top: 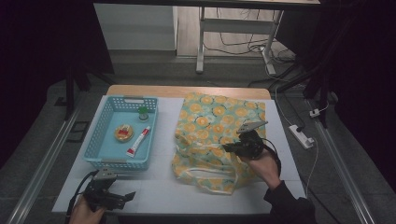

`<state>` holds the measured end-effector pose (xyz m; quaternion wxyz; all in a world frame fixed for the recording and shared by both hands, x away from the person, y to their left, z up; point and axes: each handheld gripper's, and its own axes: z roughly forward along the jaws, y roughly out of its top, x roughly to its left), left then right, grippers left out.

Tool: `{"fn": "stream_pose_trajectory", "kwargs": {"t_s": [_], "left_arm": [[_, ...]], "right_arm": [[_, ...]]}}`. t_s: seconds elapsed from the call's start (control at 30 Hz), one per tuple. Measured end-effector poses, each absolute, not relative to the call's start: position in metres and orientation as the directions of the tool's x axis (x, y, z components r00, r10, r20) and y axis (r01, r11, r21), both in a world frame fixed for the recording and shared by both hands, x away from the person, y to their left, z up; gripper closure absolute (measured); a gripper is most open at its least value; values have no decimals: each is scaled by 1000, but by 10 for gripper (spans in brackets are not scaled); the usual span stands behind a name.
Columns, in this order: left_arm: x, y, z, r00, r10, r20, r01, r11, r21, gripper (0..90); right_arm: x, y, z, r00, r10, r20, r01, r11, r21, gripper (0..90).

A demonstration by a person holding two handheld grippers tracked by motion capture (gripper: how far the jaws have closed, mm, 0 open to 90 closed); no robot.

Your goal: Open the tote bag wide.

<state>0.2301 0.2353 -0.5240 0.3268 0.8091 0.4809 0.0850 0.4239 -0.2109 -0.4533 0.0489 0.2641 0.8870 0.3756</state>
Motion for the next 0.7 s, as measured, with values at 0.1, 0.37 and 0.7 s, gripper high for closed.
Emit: {"fn": "stream_pose_trajectory", "kwargs": {"t_s": [0.1, 0.37, 0.7], "left_arm": [[230, 235, -524, 523, 833, -179, 724, -323, 610, 17], [231, 235, -524, 525, 831, -181, 723, -324, 610, 17], [231, 236, -524, 525, 831, -183, 723, -322, 611, 17]], "right_arm": [[431, -213, -451, -850, 516, 104, 432, 572, 697, 873], [456, -216, -443, -837, 542, 75, 427, 563, 707, 873], [491, -215, -441, -812, 582, 53, 437, 544, 716, 873]]}}
